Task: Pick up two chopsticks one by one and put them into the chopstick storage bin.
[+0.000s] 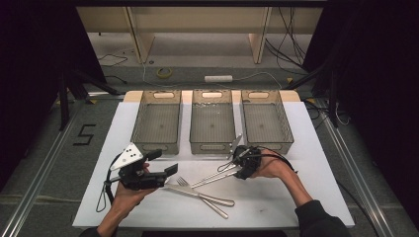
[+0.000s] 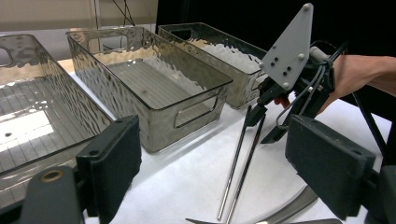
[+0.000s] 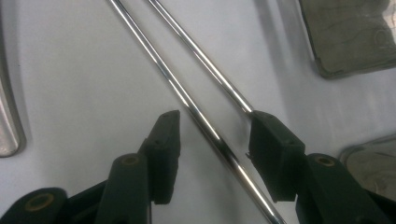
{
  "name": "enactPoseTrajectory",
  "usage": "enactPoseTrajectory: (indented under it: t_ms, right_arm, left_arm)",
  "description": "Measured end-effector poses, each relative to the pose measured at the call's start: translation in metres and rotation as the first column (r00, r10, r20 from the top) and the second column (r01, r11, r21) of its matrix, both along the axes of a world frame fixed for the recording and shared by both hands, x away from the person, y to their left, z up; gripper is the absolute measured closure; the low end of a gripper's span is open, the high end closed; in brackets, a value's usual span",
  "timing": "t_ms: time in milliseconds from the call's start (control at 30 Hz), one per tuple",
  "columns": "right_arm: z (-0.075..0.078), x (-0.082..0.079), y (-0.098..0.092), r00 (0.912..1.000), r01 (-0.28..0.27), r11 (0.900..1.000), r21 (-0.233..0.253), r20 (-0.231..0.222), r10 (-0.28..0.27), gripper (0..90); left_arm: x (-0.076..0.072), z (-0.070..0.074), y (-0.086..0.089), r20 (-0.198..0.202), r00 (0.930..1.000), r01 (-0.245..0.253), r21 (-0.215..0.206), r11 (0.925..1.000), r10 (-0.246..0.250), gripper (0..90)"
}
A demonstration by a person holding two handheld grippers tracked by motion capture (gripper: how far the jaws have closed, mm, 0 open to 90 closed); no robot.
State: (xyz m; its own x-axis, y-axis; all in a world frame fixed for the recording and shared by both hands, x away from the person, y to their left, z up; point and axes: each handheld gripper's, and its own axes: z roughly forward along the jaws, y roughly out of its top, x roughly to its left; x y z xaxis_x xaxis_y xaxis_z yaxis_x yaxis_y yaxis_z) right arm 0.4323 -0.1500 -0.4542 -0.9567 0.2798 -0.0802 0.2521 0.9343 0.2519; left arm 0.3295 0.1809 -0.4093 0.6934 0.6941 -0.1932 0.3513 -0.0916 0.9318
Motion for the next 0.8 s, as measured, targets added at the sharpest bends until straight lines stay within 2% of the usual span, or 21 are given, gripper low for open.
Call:
enactPoseTrajectory:
  t_ms: [200,467,800]
  right_arm:
    - [-0.002,0.001,0.006,0.9996,-0.023,0.999,-0.036,-0.018,0.022,58.8]
    - [-0.002,0.000,0.009,0.9985,-0.041,0.998,-0.053,-0.038,0.039,68.5]
    - [-0.001,-0.004,0.013,0.9976,-0.066,0.994,-0.085,-0.025,0.064,73.3]
  left_arm:
    - [0.000,0.000,0.000,0.001,1.0000,0.000,0.001,1.0000,0.000,18.0]
    - [-0.001,0.000,-0.001,0.004,1.0000,0.000,0.006,1.0000,0.000,18.0]
    - [-0.001,0.000,-0.001,0.004,1.0000,-0.001,0.007,1.0000,0.000,18.0]
